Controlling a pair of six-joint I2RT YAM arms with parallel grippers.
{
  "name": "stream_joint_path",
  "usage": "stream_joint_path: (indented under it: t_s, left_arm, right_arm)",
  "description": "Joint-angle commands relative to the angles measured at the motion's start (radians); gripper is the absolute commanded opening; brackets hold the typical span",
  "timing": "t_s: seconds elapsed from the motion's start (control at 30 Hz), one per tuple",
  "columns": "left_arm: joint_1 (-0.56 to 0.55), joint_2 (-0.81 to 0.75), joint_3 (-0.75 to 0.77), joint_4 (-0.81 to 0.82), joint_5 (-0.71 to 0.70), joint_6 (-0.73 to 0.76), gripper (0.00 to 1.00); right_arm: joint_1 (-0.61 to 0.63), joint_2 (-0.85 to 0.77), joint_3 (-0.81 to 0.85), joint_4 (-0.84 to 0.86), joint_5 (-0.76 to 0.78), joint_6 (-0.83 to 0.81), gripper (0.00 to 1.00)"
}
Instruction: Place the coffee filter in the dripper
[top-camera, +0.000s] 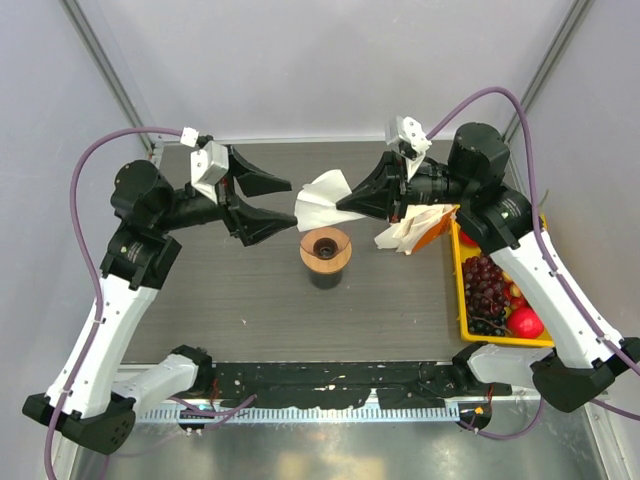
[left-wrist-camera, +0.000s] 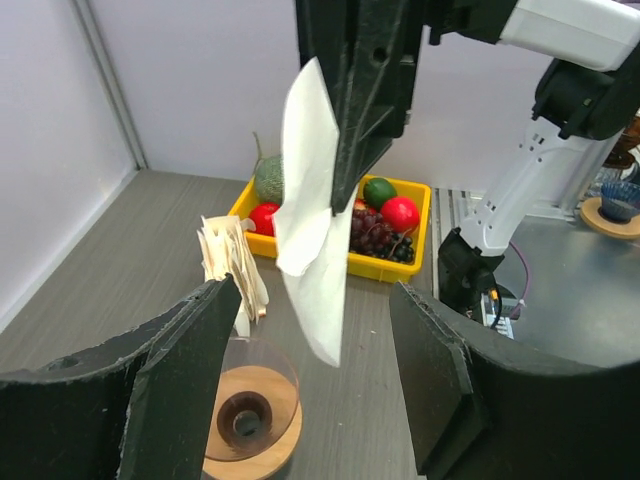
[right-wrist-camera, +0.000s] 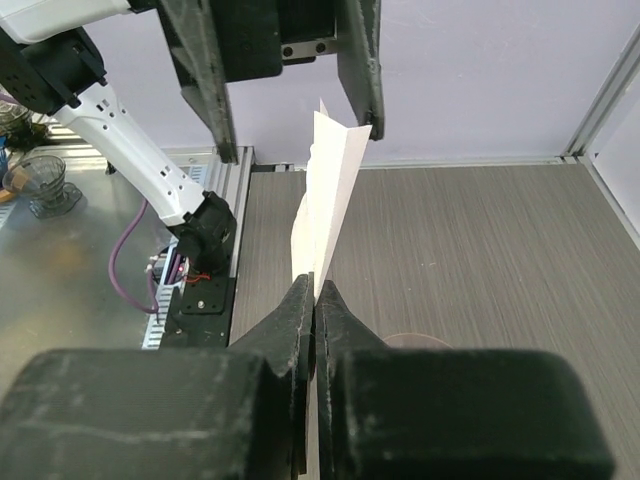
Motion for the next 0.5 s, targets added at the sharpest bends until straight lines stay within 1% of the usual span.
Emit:
stream_joint_path:
  t_s: [0.0, 0.13, 0.27, 0.47]
  left_arm:
    - [-0.006, -0.010, 0.035, 0.000, -0.044, 0.002, 0.69]
    - [-0.012, -0.010, 0.022, 0.000, 0.002, 0.003, 0.59]
    - [-0.029, -0.005, 0.018, 0.000, 0.011, -0.001, 0.46]
    - [-0.069, 0.005, 0.028, 0.001, 0.008, -0.003, 0.42]
  right_arm:
    - [0.010, -0.056, 0.005, 0.016, 0.007, -0.040, 0.05]
    - [0.012, -0.061, -0.001, 0.019, 0.016, -0.040, 0.05]
    - [0.013, -0.061, -0.003, 0.022, 0.018, -0.039, 0.05]
    - [0.023, -0.059, -0.006, 0.022, 0.018, -0.040, 0.05]
